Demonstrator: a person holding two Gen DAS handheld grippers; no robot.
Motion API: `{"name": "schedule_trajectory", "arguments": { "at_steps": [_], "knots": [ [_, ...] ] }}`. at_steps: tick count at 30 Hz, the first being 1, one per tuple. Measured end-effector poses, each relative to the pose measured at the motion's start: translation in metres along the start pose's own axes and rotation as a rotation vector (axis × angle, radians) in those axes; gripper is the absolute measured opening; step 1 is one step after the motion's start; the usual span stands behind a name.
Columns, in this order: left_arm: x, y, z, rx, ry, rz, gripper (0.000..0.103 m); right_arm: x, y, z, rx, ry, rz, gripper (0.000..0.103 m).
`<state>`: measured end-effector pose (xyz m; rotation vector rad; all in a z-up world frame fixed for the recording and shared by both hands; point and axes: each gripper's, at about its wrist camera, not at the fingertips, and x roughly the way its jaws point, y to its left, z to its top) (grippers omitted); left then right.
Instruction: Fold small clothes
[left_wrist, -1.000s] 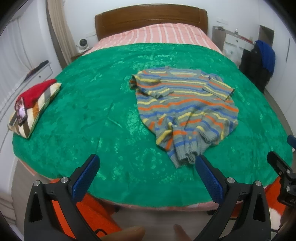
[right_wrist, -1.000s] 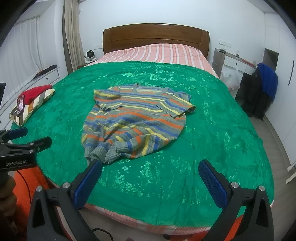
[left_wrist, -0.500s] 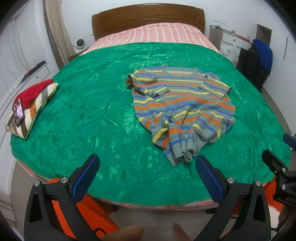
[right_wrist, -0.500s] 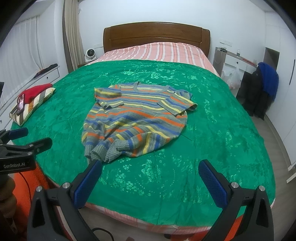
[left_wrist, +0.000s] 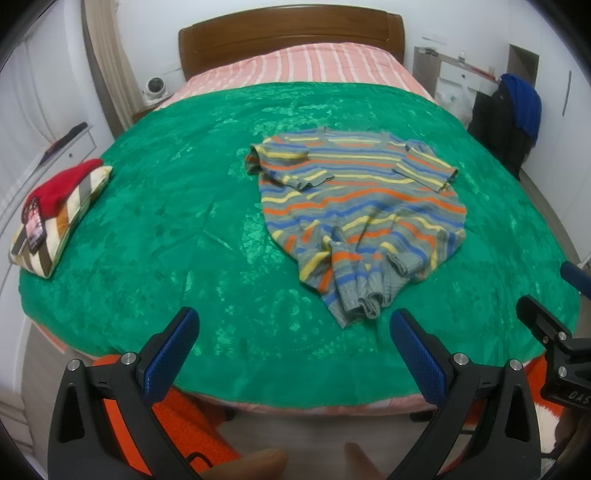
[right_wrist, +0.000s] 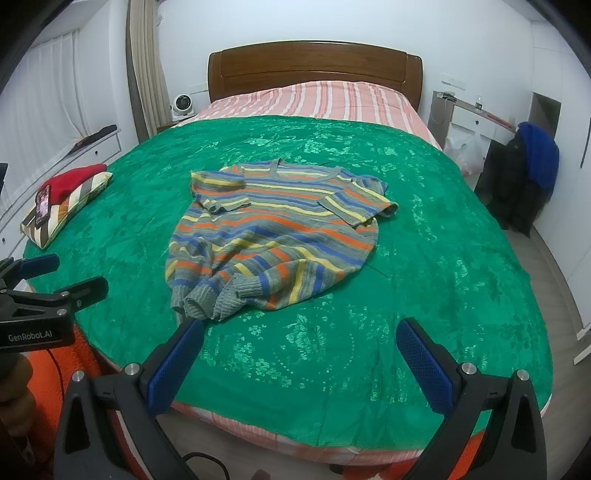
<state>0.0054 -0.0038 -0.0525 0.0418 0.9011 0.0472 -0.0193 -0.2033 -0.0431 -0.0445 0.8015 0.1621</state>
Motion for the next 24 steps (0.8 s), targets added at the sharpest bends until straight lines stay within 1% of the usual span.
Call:
{"name": "schedule_trajectory", "arguments": {
  "at_steps": [24],
  "knots": [
    [0.0013, -0.0032, -0.0011, 0.009, 0.016, -0.003, 0.103, 0.0050, 0.0043, -0.0007, -0.003, 0.017, 0.008, 0.103]
  ]
}}
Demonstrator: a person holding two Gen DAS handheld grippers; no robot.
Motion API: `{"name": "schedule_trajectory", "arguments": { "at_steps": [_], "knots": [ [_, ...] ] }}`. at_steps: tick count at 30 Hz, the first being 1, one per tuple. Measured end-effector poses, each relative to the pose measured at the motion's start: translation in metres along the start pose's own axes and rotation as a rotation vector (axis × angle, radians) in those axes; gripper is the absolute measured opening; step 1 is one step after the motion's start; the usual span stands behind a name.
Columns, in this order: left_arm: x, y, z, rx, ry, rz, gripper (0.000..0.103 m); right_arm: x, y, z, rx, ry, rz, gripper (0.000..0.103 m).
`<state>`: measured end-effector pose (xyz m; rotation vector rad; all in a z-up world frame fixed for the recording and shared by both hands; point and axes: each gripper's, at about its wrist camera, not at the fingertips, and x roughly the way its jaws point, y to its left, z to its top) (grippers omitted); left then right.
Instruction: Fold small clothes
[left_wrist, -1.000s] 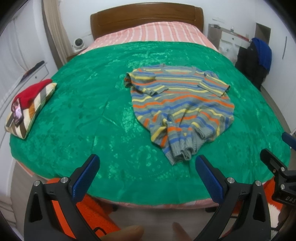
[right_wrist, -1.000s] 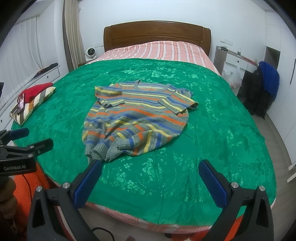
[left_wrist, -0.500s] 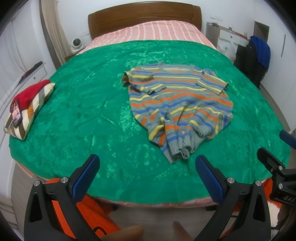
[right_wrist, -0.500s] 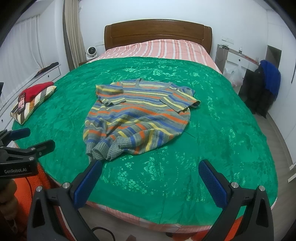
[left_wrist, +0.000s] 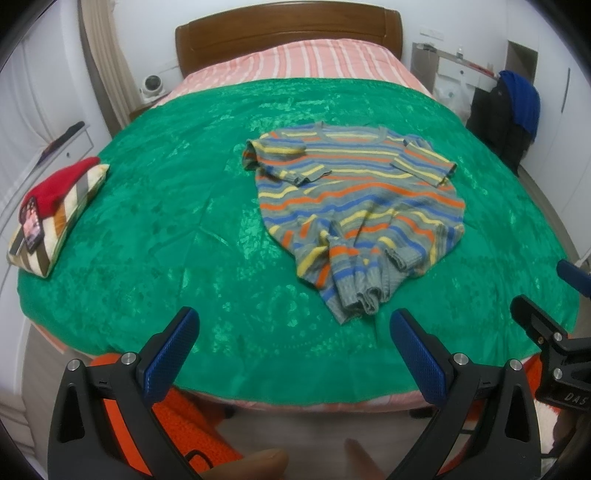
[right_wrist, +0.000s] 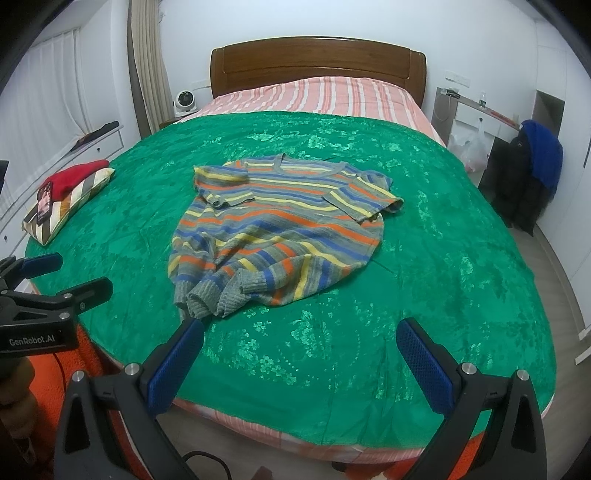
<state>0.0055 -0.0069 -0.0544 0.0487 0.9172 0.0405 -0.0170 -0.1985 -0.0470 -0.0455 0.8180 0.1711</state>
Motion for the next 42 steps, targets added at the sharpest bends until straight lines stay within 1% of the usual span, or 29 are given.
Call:
{"name": "schedule_trajectory", "arguments": {
  "at_steps": [7, 9, 11, 13, 16, 18, 19, 20, 21, 22, 23, 24, 25, 27, 28, 29, 30, 31, 32, 33, 34, 36, 37, 38, 39, 40, 41, 42],
  "knots": [
    [0.002, 0.005, -0.001, -0.006, 0.002, 0.000, 0.103, 0.001, 0.001, -0.001, 0.001, 0.002, 0.000, 0.103],
    [0.005, 0.022, 0.001, -0.048, 0.006, -0.002, 0.103, 0.000, -0.001, -0.001, 0.003, -0.006, -0.001, 0.103],
    [0.011, 0.043, 0.001, -0.112, 0.014, -0.012, 0.103, -0.006, -0.012, 0.001, 0.016, -0.038, -0.026, 0.103],
    [0.023, 0.061, -0.001, -0.167, 0.045, -0.037, 0.102, -0.010, -0.028, 0.001, 0.039, -0.061, -0.050, 0.103],
    [0.046, 0.068, -0.007, -0.202, 0.100, -0.134, 0.102, 0.000, -0.052, -0.004, 0.092, -0.052, -0.036, 0.103],
    [0.064, 0.058, -0.011, -0.180, 0.141, -0.230, 0.100, 0.016, -0.061, -0.009, 0.124, -0.020, -0.016, 0.103],
    [0.074, 0.049, -0.012, -0.154, 0.161, -0.263, 0.094, 0.030, -0.064, -0.012, 0.148, 0.014, 0.020, 0.103],
    [0.089, 0.036, -0.012, -0.108, 0.186, -0.302, 0.086, 0.041, -0.063, -0.013, 0.162, 0.036, 0.073, 0.103],
    [0.096, 0.030, -0.011, -0.085, 0.196, -0.322, 0.082, 0.057, -0.062, -0.014, 0.176, 0.069, 0.162, 0.102],
    [0.109, 0.023, -0.008, -0.056, 0.208, -0.348, 0.082, 0.072, -0.059, -0.015, 0.194, 0.095, 0.250, 0.100],
    [0.123, 0.018, -0.004, -0.044, 0.220, -0.360, 0.082, 0.086, -0.058, -0.014, 0.223, 0.118, 0.341, 0.090],
    [0.136, 0.017, 0.000, -0.052, 0.228, -0.366, 0.081, 0.104, -0.057, -0.013, 0.273, 0.148, 0.433, 0.084],
    [0.148, 0.014, 0.004, -0.060, 0.232, -0.388, 0.078, 0.125, -0.057, -0.012, 0.356, 0.191, 0.514, 0.078],
    [0.164, 0.010, 0.008, -0.064, 0.234, -0.408, 0.064, 0.157, -0.055, -0.010, 0.482, 0.228, 0.641, 0.078],
    [0.166, 0.007, 0.010, -0.060, 0.221, -0.416, 0.038, 0.176, -0.055, -0.009, 0.550, 0.232, 0.675, 0.077],
    [0.166, 0.007, 0.011, -0.063, 0.224, -0.449, 0.006, 0.186, -0.056, -0.010, 0.585, 0.230, 0.678, 0.064],
    [0.164, 0.010, 0.012, -0.078, 0.238, -0.474, 0.006, 0.193, -0.059, -0.009, 0.617, 0.223, 0.688, 0.050],
    [0.158, 0.016, 0.013, -0.095, 0.236, -0.481, 0.006, 0.194, -0.063, -0.010, 0.640, 0.219, 0.679, 0.011],
    [0.148, 0.023, 0.012, -0.094, 0.221, -0.482, 0.005, 0.190, -0.070, -0.011, 0.659, 0.221, 0.677, 0.004],
    [0.137, 0.032, 0.010, -0.082, 0.210, -0.482, 0.005, 0.177, -0.079, -0.013, 0.658, 0.220, 0.700, 0.004],
    [0.127, 0.043, 0.008, -0.073, 0.211, -0.481, 0.005, 0.163, -0.088, -0.017, 0.632, 0.212, 0.699, 0.004],
    [0.108, 0.062, 0.001, -0.040, 0.223, -0.465, 0.006, 0.132, -0.106, -0.022, 0.569, 0.205, 0.666, 0.004],
    [0.105, 0.067, 0.000, -0.020, 0.232, -0.446, 0.007, 0.114, -0.118, -0.028, 0.535, 0.211, 0.639, 0.004],
    [0.102, 0.072, -0.003, -0.003, 0.238, -0.423, 0.007, 0.099, -0.127, -0.035, 0.502, 0.222, 0.592, 0.004],
    [0.102, 0.076, -0.006, 0.003, 0.245, -0.409, 0.008, 0.088, -0.136, -0.042, 0.473, 0.239, 0.532, 0.004],
    [0.105, 0.078, -0.009, 0.003, 0.257, -0.404, 0.008, 0.084, -0.142, -0.045, 0.457, 0.250, 0.500, 0.004],
    [0.109, 0.079, -0.011, 0.000, 0.268, -0.403, 0.013, 0.080, -0.145, -0.051, 0.437, 0.263, 0.475, 0.008],
    [0.114, 0.079, -0.013, -0.007, 0.276, -0.398, 0.018, 0.079, -0.146, -0.059, 0.416, 0.275, 0.439, 0.009]
  ]
}}
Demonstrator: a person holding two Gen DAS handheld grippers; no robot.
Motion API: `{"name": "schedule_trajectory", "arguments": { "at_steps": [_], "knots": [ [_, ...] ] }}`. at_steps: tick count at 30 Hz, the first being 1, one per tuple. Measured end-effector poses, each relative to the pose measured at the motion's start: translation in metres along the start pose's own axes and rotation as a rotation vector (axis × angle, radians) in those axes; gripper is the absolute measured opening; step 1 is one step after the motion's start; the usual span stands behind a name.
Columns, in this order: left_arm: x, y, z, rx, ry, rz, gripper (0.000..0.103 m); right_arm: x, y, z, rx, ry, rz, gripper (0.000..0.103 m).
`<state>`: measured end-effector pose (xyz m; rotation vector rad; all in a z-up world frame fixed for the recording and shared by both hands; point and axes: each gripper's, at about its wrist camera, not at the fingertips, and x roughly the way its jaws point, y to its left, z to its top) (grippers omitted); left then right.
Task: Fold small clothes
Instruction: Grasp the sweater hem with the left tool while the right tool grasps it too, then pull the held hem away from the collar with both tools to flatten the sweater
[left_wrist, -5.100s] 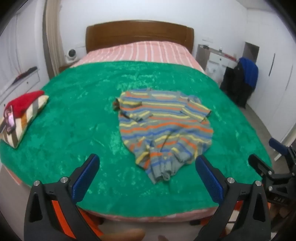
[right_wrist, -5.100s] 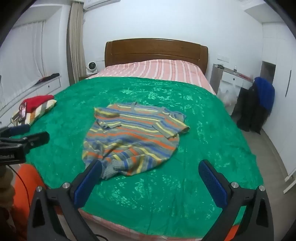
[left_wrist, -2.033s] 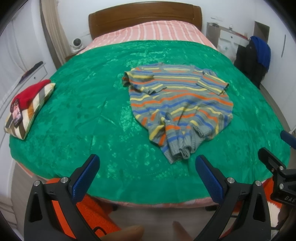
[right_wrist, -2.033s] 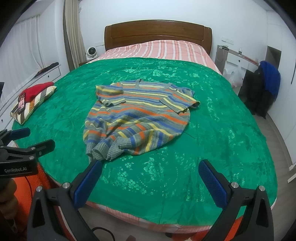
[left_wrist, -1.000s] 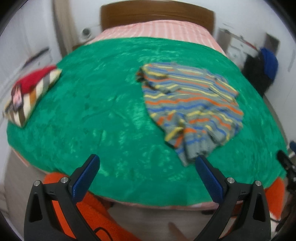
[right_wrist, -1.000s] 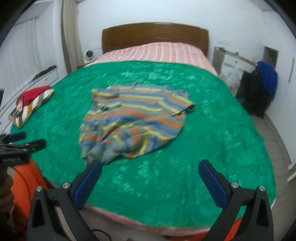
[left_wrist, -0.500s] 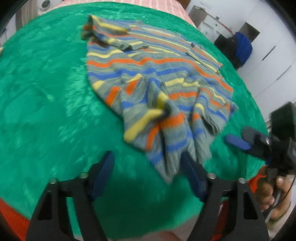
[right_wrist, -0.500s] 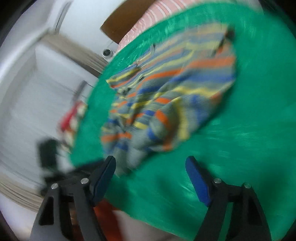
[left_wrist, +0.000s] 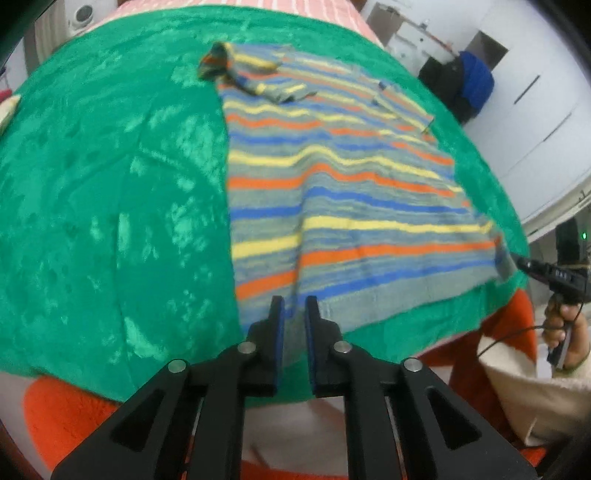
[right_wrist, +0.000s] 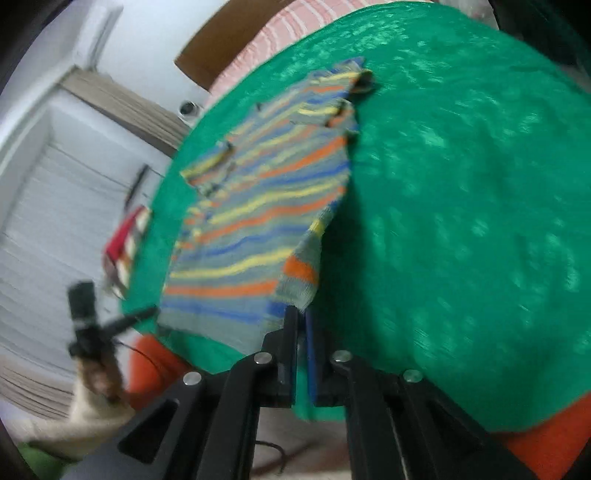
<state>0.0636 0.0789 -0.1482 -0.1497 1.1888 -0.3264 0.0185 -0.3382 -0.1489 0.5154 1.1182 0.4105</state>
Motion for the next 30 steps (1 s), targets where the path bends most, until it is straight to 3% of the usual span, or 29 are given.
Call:
{"name": "schedule_trajectory", "arguments": {
  "at_steps": [1, 2, 4, 7, 8, 9, 10, 11, 12, 13, 17, 21, 27, 30],
  "knots": [
    [0.003, 0.003, -0.001, -0.015, 0.004, -0.001, 0.036, 0.001, -0.003, -0.002, -0.005, 0.007, -0.028, 0.014],
    [0.006, 0.006, -0.002, -0.036, -0.002, -0.004, 0.053, 0.004, -0.006, -0.005, -0.008, 0.013, -0.040, 0.035],
    [0.006, 0.008, -0.006, -0.039, -0.018, 0.007, 0.066, -0.001, -0.015, -0.008, -0.001, -0.007, -0.030, 0.062],
    [0.015, 0.007, -0.011, -0.007, 0.003, 0.113, 0.066, -0.001, -0.016, -0.009, 0.036, -0.033, 0.033, 0.064],
    [0.021, 0.007, -0.012, -0.005, 0.017, 0.144, 0.062, 0.003, -0.018, -0.007, 0.045, -0.033, 0.041, 0.065],
    [0.028, 0.007, -0.013, -0.010, 0.035, 0.164, 0.055, 0.008, -0.016, -0.004, 0.046, -0.031, 0.038, 0.066],
    [0.035, 0.008, -0.014, -0.020, 0.053, 0.152, 0.029, 0.019, -0.016, -0.003, 0.038, -0.010, 0.029, 0.066],
    [0.040, 0.010, -0.014, -0.040, 0.068, 0.099, 0.005, 0.030, -0.018, -0.003, 0.036, 0.027, 0.017, 0.062],
    [0.040, 0.011, -0.015, -0.048, 0.070, 0.088, 0.005, 0.039, -0.023, -0.004, 0.042, 0.064, -0.002, 0.049],
    [0.036, 0.010, -0.015, -0.044, 0.061, 0.091, 0.003, 0.045, -0.027, -0.005, 0.047, 0.087, -0.022, 0.004],
    [-0.003, 0.014, -0.019, -0.038, 0.006, 0.027, 0.001, 0.014, -0.018, -0.006, -0.012, 0.073, -0.030, 0.004],
    [-0.015, 0.021, -0.025, -0.034, 0.004, 0.034, 0.000, -0.016, 0.001, -0.009, -0.088, 0.063, -0.114, 0.003],
    [0.028, 0.029, -0.026, -0.063, 0.068, 0.120, 0.001, 0.033, -0.013, -0.020, -0.080, 0.130, -0.217, 0.003],
    [0.021, 0.030, -0.027, -0.071, 0.044, 0.099, 0.004, 0.043, -0.014, -0.021, -0.078, 0.119, -0.233, 0.004]
  ]
}}
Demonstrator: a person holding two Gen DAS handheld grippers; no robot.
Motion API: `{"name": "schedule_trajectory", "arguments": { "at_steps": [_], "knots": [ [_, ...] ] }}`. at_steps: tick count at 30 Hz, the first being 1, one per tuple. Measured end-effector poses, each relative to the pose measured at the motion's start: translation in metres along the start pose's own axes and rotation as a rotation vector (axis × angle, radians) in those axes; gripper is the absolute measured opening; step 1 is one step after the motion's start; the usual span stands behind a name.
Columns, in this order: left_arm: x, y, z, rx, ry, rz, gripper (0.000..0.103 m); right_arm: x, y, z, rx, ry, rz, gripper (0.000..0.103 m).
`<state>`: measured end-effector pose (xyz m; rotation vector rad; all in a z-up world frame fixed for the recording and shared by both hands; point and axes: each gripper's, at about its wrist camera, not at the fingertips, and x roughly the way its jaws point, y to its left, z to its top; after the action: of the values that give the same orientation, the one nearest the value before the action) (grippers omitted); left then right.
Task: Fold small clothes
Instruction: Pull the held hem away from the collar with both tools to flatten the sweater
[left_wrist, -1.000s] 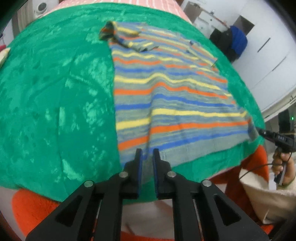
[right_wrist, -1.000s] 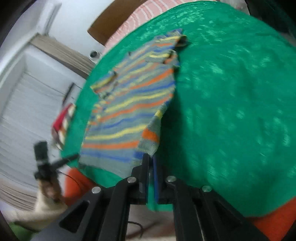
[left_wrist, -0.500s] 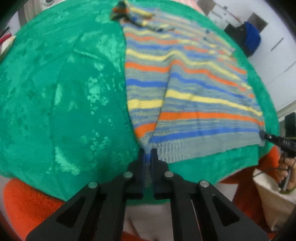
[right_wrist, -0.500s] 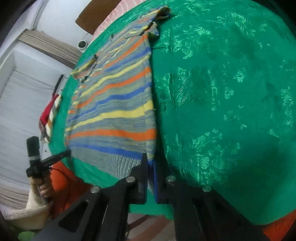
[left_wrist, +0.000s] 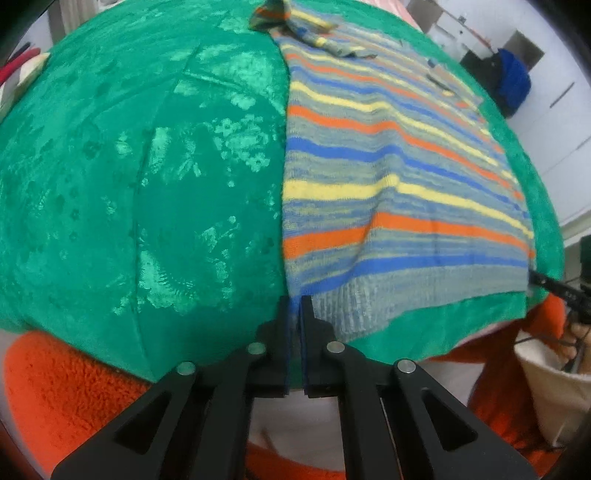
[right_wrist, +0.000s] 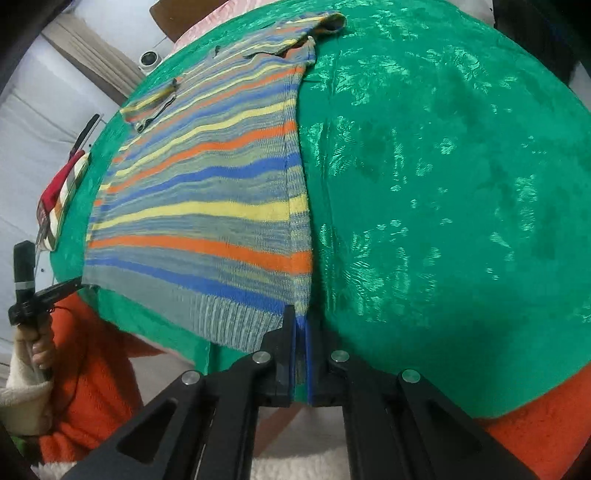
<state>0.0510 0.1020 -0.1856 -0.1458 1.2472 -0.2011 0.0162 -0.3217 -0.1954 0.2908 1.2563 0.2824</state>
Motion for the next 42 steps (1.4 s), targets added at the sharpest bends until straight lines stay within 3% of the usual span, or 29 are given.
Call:
{"name": "schedule_trajectory", "arguments": {
  "at_steps": [5, 15, 20, 30, 32, 33, 34, 35, 40, 42],
  "knots": [
    [-0.010, 0.009, -0.002, -0.021, -0.036, -0.031, 0.024, -0.002, 0.001, 0.000, 0.000, -0.017, 0.002, 0.004],
    [-0.030, 0.045, -0.007, -0.112, -0.081, -0.070, 0.024, -0.006, -0.011, -0.003, 0.043, -0.043, 0.042, 0.008],
    [-0.040, 0.057, -0.005, -0.161, -0.125, -0.113, 0.024, -0.016, -0.024, -0.004, 0.099, -0.063, 0.072, 0.020],
    [-0.004, 0.012, 0.005, 0.007, -0.041, -0.031, 0.024, -0.014, -0.021, -0.008, 0.065, -0.055, 0.104, 0.024],
    [0.005, -0.001, 0.004, 0.052, -0.019, -0.016, 0.005, -0.006, -0.016, -0.007, 0.051, -0.044, 0.108, 0.024],
    [0.006, -0.006, 0.004, 0.071, -0.022, 0.003, 0.004, -0.003, -0.011, -0.006, 0.030, -0.038, 0.115, 0.026],
    [0.004, -0.010, 0.003, 0.094, -0.029, 0.027, 0.003, -0.001, -0.004, -0.005, -0.013, -0.035, 0.102, 0.022],
    [0.001, -0.013, 0.003, 0.108, -0.032, 0.042, 0.002, 0.000, 0.001, -0.004, -0.047, -0.029, 0.087, 0.004],
    [-0.032, 0.001, 0.000, 0.121, -0.076, 0.118, 0.000, -0.019, 0.015, -0.005, -0.149, 0.000, -0.069, 0.003],
    [-0.029, 0.002, -0.003, 0.139, -0.066, 0.138, 0.000, -0.028, 0.015, -0.006, -0.155, -0.006, -0.085, 0.003]
  ]
}}
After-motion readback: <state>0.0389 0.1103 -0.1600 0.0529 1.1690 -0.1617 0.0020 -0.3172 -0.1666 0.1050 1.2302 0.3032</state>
